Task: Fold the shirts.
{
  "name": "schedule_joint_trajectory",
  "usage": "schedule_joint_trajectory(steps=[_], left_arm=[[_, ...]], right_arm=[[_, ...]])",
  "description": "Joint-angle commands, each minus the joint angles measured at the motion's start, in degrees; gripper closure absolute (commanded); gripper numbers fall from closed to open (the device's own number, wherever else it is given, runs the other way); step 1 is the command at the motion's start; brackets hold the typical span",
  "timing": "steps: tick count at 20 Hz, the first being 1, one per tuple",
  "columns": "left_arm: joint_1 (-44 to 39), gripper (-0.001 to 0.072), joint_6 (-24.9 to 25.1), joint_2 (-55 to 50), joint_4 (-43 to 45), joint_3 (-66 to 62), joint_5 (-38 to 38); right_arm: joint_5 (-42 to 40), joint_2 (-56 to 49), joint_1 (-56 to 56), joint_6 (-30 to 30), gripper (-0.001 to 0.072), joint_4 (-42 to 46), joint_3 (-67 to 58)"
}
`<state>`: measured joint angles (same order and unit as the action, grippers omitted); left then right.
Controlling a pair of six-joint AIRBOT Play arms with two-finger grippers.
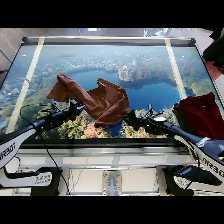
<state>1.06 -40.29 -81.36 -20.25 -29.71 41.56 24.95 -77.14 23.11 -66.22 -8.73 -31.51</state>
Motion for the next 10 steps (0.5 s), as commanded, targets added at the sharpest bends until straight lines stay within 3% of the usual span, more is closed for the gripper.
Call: schedule_joint_trajectory(steps=[1,4,6,10], left_arm=[[5.5,0.0695,4.5,7.5,5.1,-0.1,8.9],[16.6,0.0695,1.5,24.7,19.0,-0.1,16.8],[26.1,0.0695,-6.2,39.0,23.3,-0.1,16.5],[47.5,0.0696,-13.2,62.3,24.3,-7.6,16.0]], right_arm=[[0.4,6.3,-0.5,14.5,0.0699,8.0,-5.6],[9.0,20.5,-4.3,11.7,0.0699,27.9,-11.8],[14.5,31.5,-7.5,1.5,0.0699,40.9,-15.3],[17.3,51.6,-12.8,-12.9,0.0700,59.6,-24.3]])
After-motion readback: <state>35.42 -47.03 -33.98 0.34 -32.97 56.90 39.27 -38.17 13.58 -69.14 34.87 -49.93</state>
